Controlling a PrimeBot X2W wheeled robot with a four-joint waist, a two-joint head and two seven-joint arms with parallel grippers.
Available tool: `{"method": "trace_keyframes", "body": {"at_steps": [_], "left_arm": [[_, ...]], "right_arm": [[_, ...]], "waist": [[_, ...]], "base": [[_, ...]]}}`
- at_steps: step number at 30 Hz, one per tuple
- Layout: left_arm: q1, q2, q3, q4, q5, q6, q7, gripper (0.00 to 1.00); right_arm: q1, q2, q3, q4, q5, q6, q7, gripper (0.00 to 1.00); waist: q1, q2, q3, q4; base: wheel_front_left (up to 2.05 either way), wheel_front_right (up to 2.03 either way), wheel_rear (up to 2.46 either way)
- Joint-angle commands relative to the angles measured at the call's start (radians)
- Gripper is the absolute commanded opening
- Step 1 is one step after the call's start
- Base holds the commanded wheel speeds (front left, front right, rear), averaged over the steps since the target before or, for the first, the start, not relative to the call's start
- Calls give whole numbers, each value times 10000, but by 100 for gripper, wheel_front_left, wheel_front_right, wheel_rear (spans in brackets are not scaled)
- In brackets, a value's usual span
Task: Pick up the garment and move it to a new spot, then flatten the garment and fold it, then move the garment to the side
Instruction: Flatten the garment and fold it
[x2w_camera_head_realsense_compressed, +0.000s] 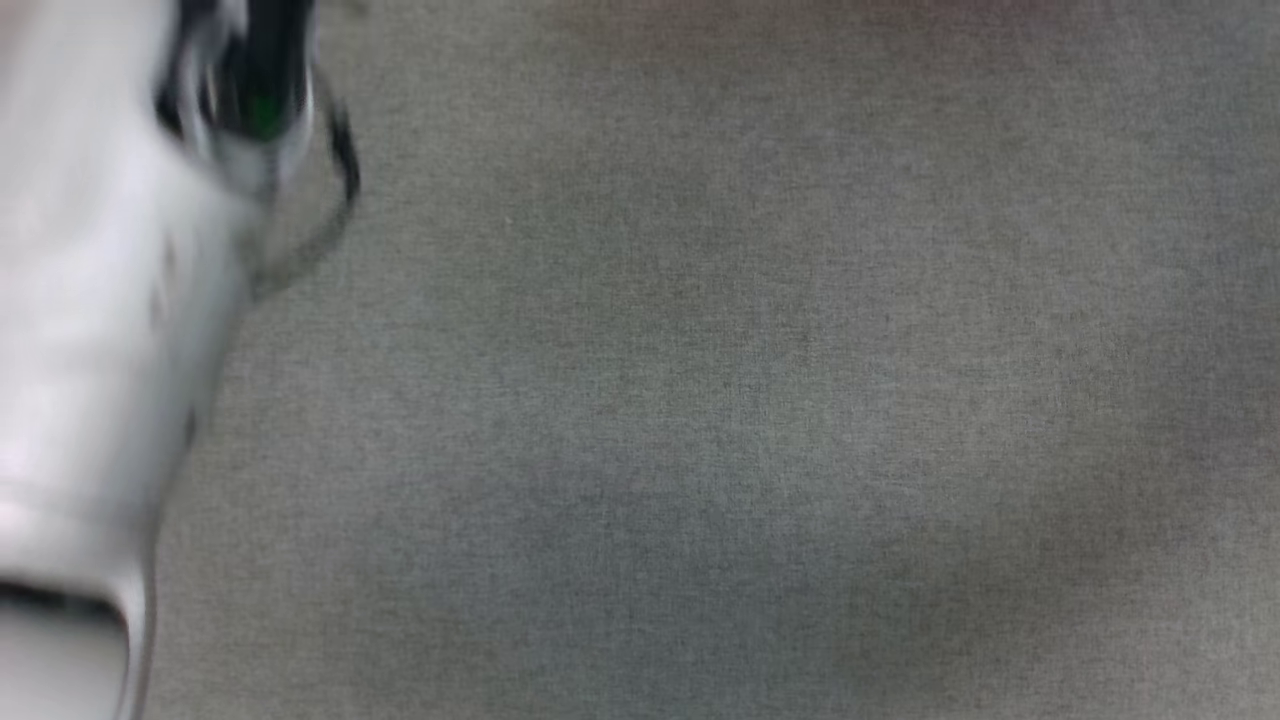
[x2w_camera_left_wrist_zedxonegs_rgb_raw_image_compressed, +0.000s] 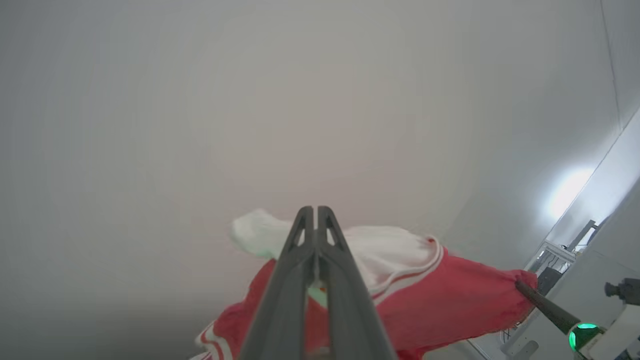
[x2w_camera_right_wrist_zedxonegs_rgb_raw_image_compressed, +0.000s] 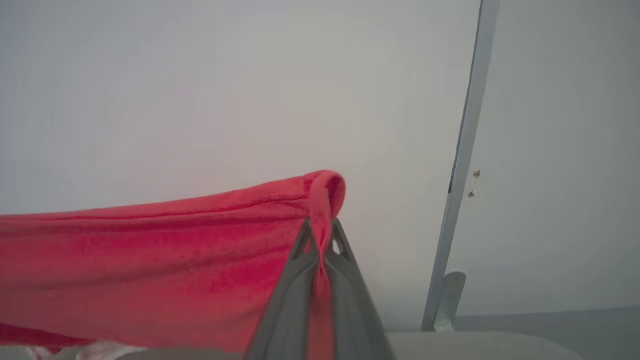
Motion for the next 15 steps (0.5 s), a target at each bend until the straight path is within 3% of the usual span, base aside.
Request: {"method": "trace_keyframes", "body": {"at_steps": [1, 8, 15], "left_arm": [[824, 246, 130, -401, -130, -15, -44, 0], [5446, 892, 755, -3303, -479, -17, -45, 0], [8953, 1637, 619, -5546, 266, -19, -26, 0]], "right_arm": [[671, -126, 229, -241, 330, -19, 136, 0], [4394, -841, 1344, -2274, 2042, -19, 620, 0], [7727, -1866, 1593, -4385, 3218, -18, 804, 0]], "waist": [[0, 0, -89, 43], [0, 0, -456, 10], [0, 0, -869, 81]], "base": [[0, 0, 0], [0, 0, 0], [0, 0, 0]]}}
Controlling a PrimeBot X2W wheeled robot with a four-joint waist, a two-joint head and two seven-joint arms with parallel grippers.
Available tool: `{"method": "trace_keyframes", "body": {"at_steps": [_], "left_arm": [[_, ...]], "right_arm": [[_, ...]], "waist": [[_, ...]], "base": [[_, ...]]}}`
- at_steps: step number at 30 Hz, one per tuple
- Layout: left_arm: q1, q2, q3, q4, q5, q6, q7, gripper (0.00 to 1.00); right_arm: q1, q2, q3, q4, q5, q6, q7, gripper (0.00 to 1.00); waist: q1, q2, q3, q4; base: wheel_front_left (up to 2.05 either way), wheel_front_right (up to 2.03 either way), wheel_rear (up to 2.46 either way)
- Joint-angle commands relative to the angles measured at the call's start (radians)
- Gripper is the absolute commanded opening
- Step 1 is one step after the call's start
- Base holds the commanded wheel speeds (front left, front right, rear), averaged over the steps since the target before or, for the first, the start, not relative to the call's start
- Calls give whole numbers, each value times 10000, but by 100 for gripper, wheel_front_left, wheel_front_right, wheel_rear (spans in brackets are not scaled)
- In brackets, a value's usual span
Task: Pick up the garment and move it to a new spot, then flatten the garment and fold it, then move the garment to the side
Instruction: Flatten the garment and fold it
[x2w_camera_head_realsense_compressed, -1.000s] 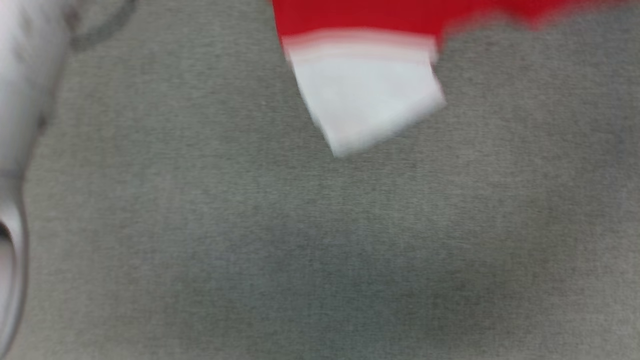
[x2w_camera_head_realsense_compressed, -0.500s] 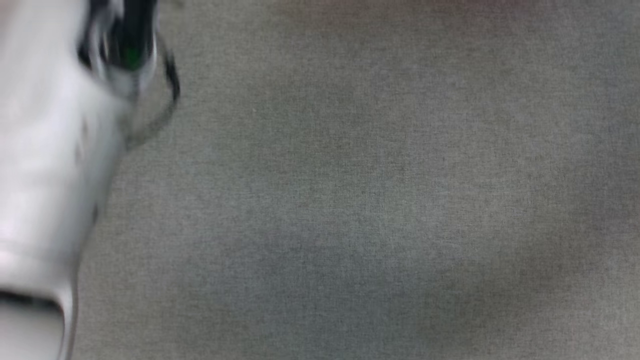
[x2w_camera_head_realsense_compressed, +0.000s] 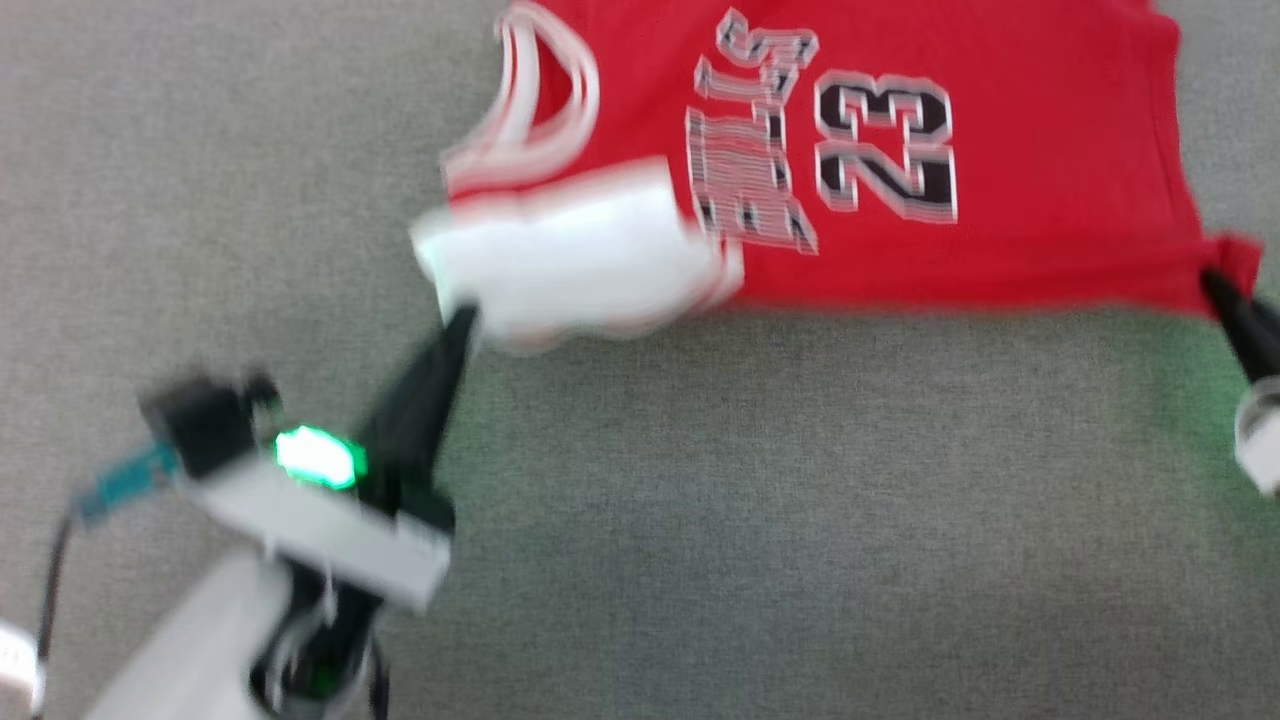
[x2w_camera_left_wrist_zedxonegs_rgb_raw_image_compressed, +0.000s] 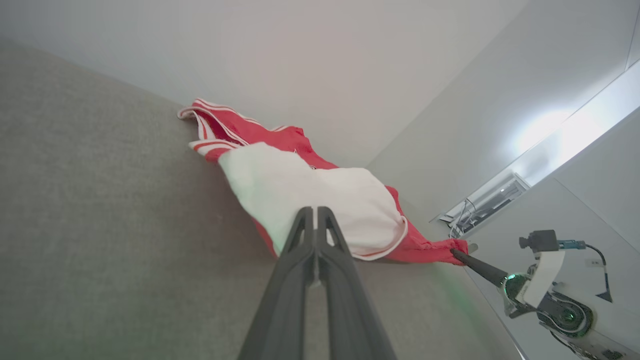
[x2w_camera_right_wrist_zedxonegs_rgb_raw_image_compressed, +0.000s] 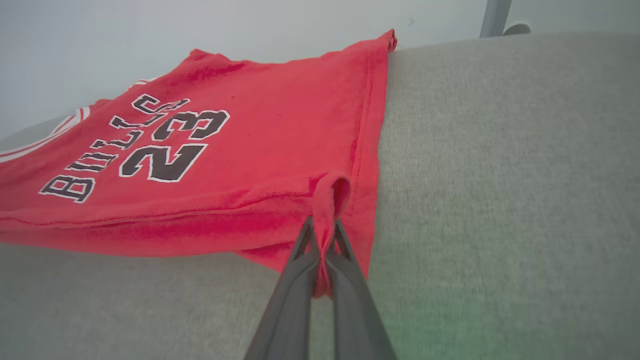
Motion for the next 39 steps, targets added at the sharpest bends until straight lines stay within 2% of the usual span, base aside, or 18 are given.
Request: {"method": "trace_keyframes", "body": {"at_steps": [1, 11, 15, 20, 24, 30, 33, 39], "left_arm": [[604, 270, -120, -396, 70, -19, -1, 0], [3392, 1448, -460, -2486, -150, -19, 2, 0], [4296, 1771, -549, -3297, -297, -20, 1, 0], [4786, 2178, -539, -4067, -212, 18, 35, 0], [3927, 2166, -483, -4120, -5, 36, 400, 0], [1704, 1653, -426, -3249, -522, -8, 1187, 0], [489, 1377, -612, -2457, -691, -20, 1605, 0], [-1463, 717, -1067, -399, -1071, -24, 1731, 0]], "right_arm": [[541, -201, -100, -348, 230, -18, 18, 0], [4160, -1490, -1345, -2851, 559, -18, 210, 0], [5367, -1570, -2079, -3664, 316, -18, 476, 0], [6400, -1235, -3208, -4568, -101, -18, 886, 0], [6453, -700, -3979, -4998, -555, -18, 1294, 0], [5349, -94, -4430, -5092, -1099, -18, 2026, 0], [4542, 193, -4401, -4788, -1136, -18, 2281, 0], [3086, 622, -3848, -3643, -1582, -18, 2419, 0]], "waist": [[0, 0, -181, 32], [0, 0, -374, 181], [0, 0, -361, 163], [0, 0, -312, 133], [0, 0, -295, 149], [0, 0, -203, -17], [0, 0, -79, -151], [0, 0, 292, -402]], "base": [[0, 0, 0], [0, 0, 0], [0, 0, 0], [0, 0, 0], [0, 0, 0], [0, 0, 0], [0, 0, 0], [0, 0, 0]]}}
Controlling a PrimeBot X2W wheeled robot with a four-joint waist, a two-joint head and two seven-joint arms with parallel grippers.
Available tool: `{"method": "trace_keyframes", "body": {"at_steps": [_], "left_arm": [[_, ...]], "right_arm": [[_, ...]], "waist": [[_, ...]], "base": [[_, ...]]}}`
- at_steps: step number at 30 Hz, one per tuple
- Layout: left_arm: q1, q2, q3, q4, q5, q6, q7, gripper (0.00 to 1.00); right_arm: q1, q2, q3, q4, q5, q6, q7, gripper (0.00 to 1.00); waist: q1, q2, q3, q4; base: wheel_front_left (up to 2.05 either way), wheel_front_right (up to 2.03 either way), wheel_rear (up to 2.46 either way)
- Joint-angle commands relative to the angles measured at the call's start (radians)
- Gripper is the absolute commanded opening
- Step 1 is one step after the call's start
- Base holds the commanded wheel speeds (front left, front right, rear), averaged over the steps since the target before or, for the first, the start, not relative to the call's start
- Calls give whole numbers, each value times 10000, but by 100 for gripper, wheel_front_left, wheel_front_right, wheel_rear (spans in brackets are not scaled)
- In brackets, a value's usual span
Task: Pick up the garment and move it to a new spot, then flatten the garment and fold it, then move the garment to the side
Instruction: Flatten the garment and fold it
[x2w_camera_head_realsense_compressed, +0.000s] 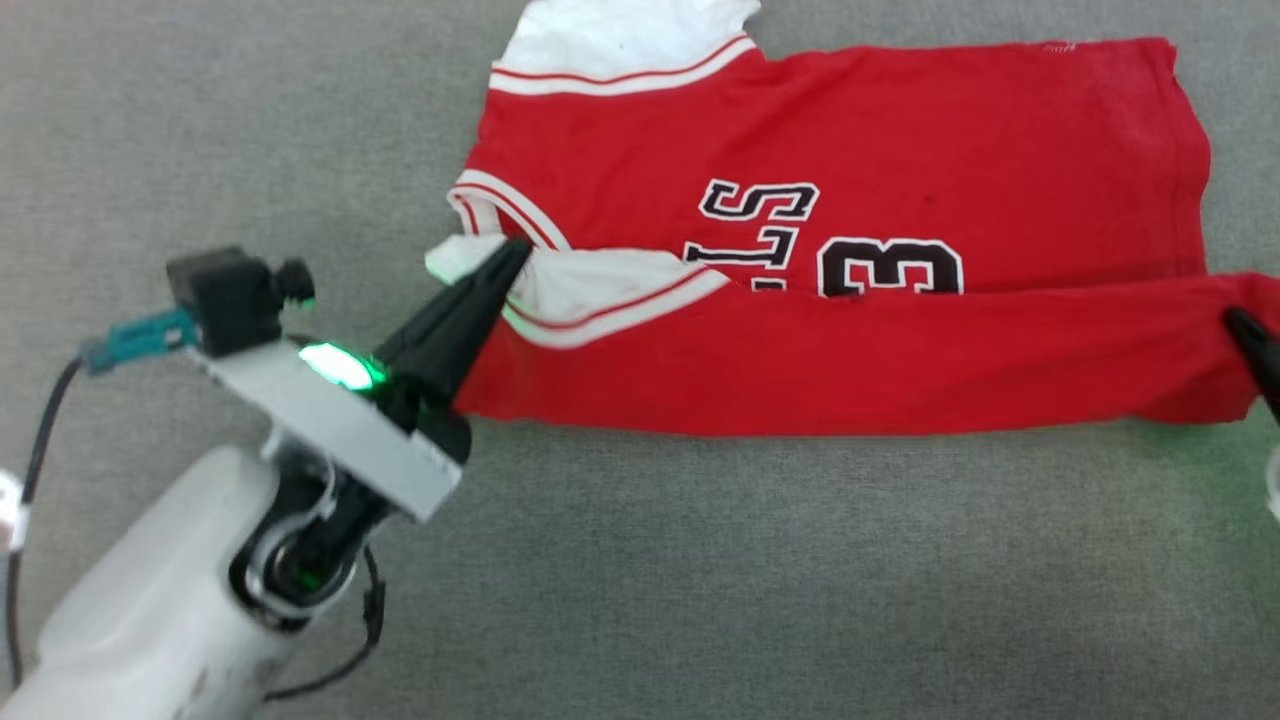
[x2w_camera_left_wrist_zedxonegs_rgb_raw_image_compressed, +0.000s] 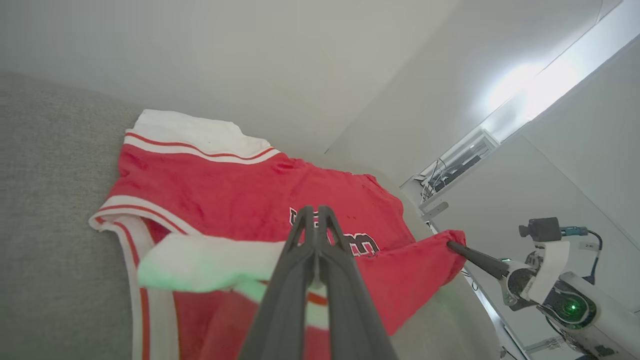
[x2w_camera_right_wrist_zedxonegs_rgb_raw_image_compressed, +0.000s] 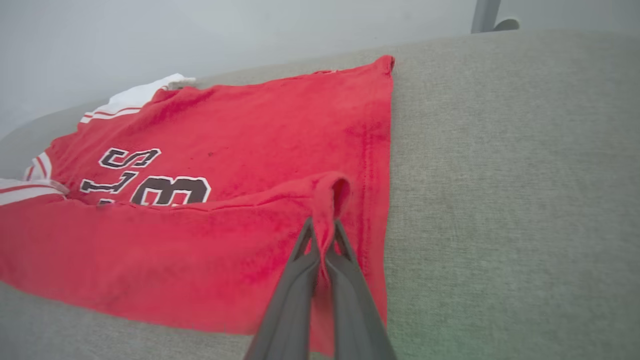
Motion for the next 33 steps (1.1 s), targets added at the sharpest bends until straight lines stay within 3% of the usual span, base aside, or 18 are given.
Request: {"method": "trace_keyframes", "body": {"at_steps": [1, 14, 15, 16, 17, 18, 27, 30, 33], "left_arm": [[-405, -136, -178, 551, -93, -34, -80, 0], [-1561, -301, -1425, 3525, -38, -29, -1090, 0], [-1622, -270, -1570, 3668, 11, -29, -1114, 44], [-1685, -227, -1681, 3776, 45, -27, -1143, 89], [-1747, -210, -1782, 3860, 31, -24, -1161, 100], [-1823, -183, -1905, 3902, 56, -18, -1173, 100], [-2624, 535, -2955, 3780, 674, -19, -709, 100], [-2974, 924, -3260, 3685, 878, 45, 90, 100], [-3108, 1164, -3696, 3454, 663, 429, 1688, 100]], "right_arm": [[-449, 124, 270, 331, -168, -16, -86, 0], [-2384, 539, 2071, 2928, -211, -16, -1498, 0], [-2457, 526, 2185, 3051, -185, -16, -1643, 0], [-2529, 517, 2285, 3190, -174, -16, -1782, 36], [-2559, 491, 2392, 3316, -169, -16, -1902, 70], [-2577, 463, 2475, 3447, -176, -16, -2026, 100], [-2428, 205, 2840, 4019, -124, -16, -2798, 100], [-2269, 111, 2881, 3989, -92, -16, -2956, 100], [-2177, 67, 2912, 3890, -60, -16, -3045, 100]], "waist": [[0, 0, 259, -201], [0, 0, 621, -355], [0, 0, 561, -333], [0, 0, 489, -311], [0, 0, 408, -283], [0, 0, 309, -253], [0, 0, -674, -1], [0, 0, -1040, 75], [0, 0, -1297, 115]], "base": [[0, 0, 0], [0, 0, 0], [0, 0, 0], [0, 0, 0], [0, 0, 0], [0, 0, 0], [0, 0, 0], [0, 0, 0], [0, 0, 0]]}}
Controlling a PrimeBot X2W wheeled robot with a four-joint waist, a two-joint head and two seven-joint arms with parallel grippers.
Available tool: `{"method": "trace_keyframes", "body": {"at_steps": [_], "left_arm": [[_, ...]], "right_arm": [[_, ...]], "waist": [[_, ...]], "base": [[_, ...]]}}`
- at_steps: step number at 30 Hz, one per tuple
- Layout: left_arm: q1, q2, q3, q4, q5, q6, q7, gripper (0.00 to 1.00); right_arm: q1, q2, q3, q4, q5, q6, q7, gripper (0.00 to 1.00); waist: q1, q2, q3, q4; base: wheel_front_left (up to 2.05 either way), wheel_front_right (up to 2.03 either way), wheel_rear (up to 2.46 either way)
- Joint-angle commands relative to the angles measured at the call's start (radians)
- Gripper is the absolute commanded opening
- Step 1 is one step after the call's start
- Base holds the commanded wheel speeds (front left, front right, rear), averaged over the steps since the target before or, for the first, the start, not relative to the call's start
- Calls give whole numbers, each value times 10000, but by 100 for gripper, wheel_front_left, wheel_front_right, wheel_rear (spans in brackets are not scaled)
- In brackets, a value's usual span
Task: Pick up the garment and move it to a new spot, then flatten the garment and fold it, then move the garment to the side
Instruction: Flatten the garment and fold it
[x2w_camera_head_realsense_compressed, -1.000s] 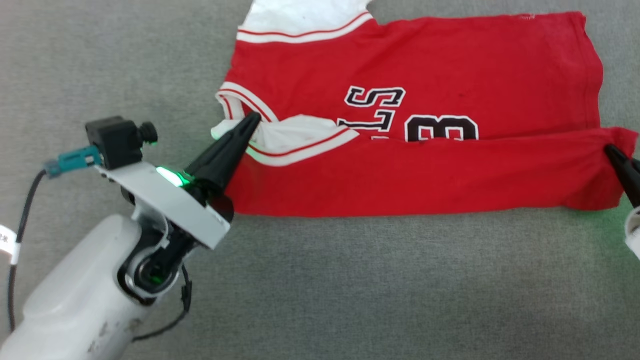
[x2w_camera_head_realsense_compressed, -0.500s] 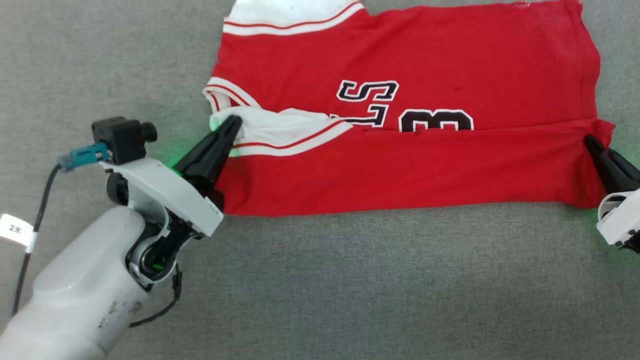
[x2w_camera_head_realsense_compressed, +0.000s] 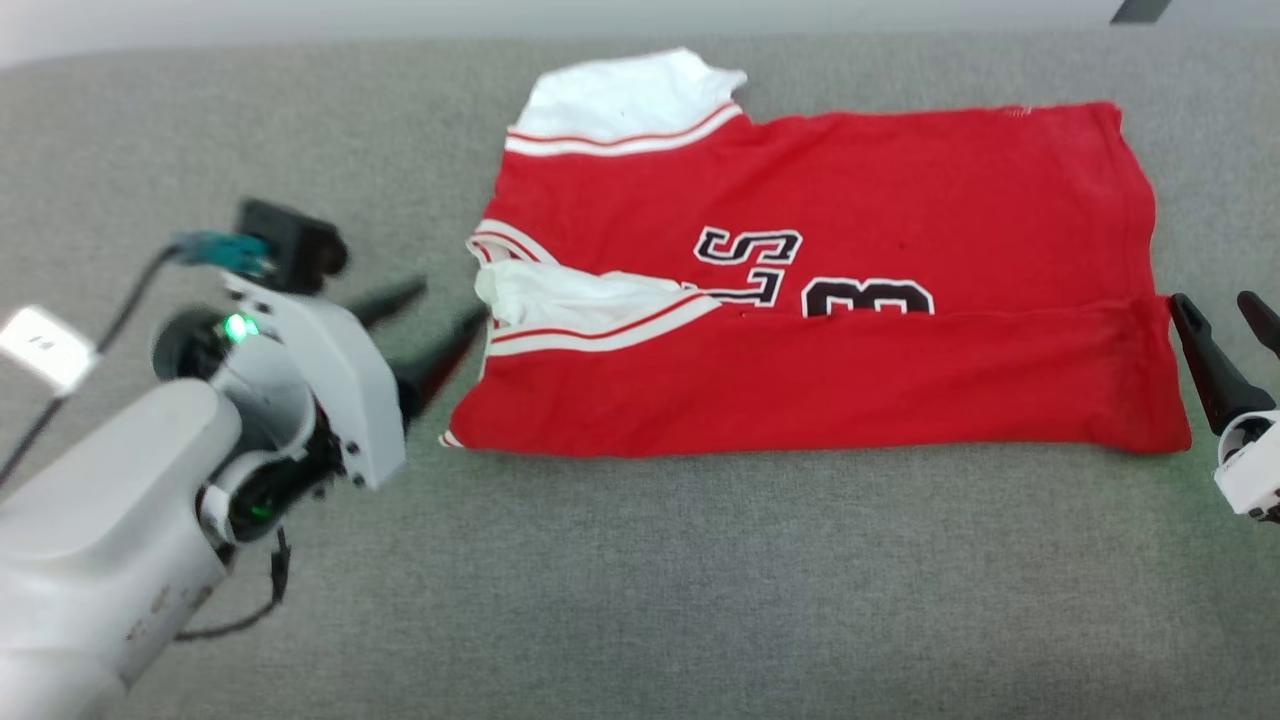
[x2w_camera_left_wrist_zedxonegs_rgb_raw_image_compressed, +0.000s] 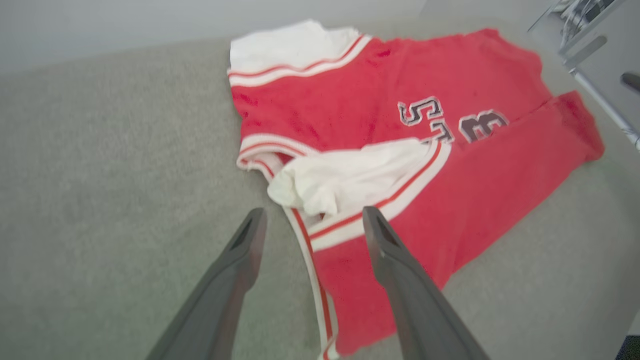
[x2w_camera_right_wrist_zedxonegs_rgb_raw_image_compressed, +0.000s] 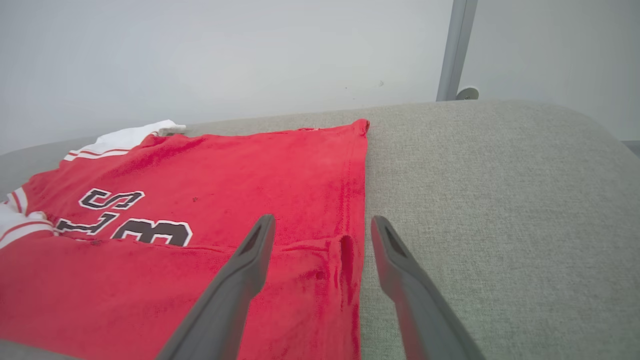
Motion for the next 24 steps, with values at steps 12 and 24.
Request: {"method": "trace_keyframes", "body": {"at_steps": [12, 24], "left_arm": [[87, 382, -627, -643, -2269, 1202, 4642, 100], [554, -21, -759, 668, -2920, 758, 5193, 0]], "right_arm": [[180, -49, 100, -1006, -290, -16, 77, 100], [292, 175, -250, -1420, -595, -16, -44, 100]], "waist": [[0, 0, -192, -493], [0, 0, 209, -1241]], "base": [[0, 0, 0], [0, 0, 0]]}}
